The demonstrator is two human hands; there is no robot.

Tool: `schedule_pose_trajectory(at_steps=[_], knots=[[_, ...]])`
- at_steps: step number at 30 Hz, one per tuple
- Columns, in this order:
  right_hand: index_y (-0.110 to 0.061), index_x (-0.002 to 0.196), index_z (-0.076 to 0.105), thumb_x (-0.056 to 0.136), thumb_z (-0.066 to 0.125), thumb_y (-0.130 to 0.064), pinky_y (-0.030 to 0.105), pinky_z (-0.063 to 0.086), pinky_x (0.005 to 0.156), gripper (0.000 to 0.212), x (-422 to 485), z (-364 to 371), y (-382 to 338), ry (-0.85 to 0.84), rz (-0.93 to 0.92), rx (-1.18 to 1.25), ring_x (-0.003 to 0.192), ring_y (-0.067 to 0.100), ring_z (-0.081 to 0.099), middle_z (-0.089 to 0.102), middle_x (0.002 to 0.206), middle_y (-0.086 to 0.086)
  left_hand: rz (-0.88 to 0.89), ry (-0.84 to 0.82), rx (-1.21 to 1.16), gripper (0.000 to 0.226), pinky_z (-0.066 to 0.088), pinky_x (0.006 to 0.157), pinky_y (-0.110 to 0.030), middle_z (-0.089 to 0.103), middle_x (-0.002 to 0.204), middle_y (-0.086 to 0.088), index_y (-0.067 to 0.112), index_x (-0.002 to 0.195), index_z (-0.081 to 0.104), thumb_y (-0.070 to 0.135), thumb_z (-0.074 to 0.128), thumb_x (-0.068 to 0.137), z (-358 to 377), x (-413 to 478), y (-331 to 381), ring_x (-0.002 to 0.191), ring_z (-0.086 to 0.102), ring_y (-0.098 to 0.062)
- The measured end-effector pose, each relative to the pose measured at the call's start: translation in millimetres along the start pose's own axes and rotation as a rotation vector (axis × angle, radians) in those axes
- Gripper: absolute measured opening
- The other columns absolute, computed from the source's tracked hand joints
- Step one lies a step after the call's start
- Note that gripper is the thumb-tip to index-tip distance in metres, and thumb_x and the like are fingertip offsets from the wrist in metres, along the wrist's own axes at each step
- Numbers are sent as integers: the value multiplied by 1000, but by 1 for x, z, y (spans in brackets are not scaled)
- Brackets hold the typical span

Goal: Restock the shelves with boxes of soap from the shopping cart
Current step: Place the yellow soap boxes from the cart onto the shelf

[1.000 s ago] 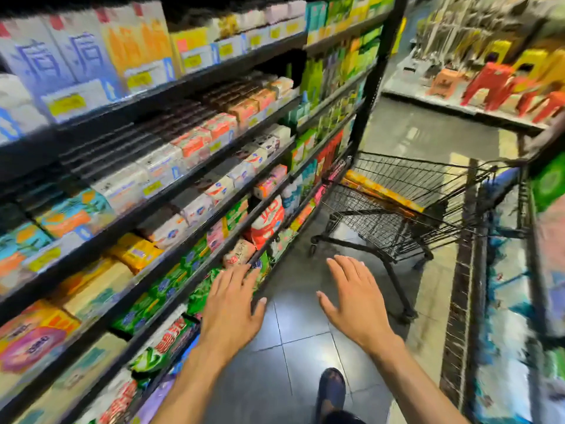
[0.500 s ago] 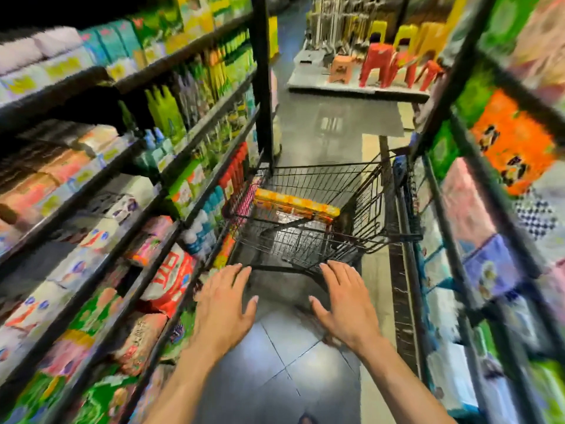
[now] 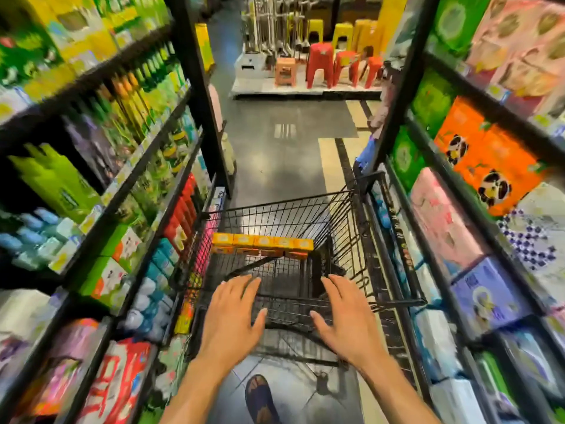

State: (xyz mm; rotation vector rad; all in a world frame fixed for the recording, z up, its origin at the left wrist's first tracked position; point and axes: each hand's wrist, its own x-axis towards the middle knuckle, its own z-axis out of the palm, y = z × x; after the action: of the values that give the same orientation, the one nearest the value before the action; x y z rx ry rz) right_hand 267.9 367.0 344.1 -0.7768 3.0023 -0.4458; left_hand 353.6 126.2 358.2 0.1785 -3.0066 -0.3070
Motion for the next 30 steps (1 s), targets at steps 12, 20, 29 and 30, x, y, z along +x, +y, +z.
schedule_pose_trajectory(at_steps=[12,20,29,30], knots=[[-15,154,42,92,54,-61,43,33,122,78,178,24,-5,-14,192,43,146,22,38,45,156,4,153,-118,-53,64,31,119,-47,48,148,-2,20,148,44,54,44,93,26,201,-73,139,41,-24],[-12,152,45,93,51,-61,43,36,120,77,281,81,54,-134,215,99,141,28,43,49,151,8,97,-293,-31,66,28,121,-47,46,151,-3,19,150,42,54,46,95,89,304,-98,142,38,-25],[-11,150,45,92,51,-56,45,39,116,74,383,195,136,-315,209,172,138,34,45,50,149,14,-13,-414,-70,62,34,115,-45,51,146,-9,15,144,50,43,62,91,202,399,-127,134,44,-30],[-10,151,45,92,53,-55,46,38,117,75,392,209,143,-335,213,174,139,35,44,50,150,15,-20,-437,-68,63,32,116,-44,50,148,-11,14,145,50,41,66,90,218,409,-131,136,44,-31]])
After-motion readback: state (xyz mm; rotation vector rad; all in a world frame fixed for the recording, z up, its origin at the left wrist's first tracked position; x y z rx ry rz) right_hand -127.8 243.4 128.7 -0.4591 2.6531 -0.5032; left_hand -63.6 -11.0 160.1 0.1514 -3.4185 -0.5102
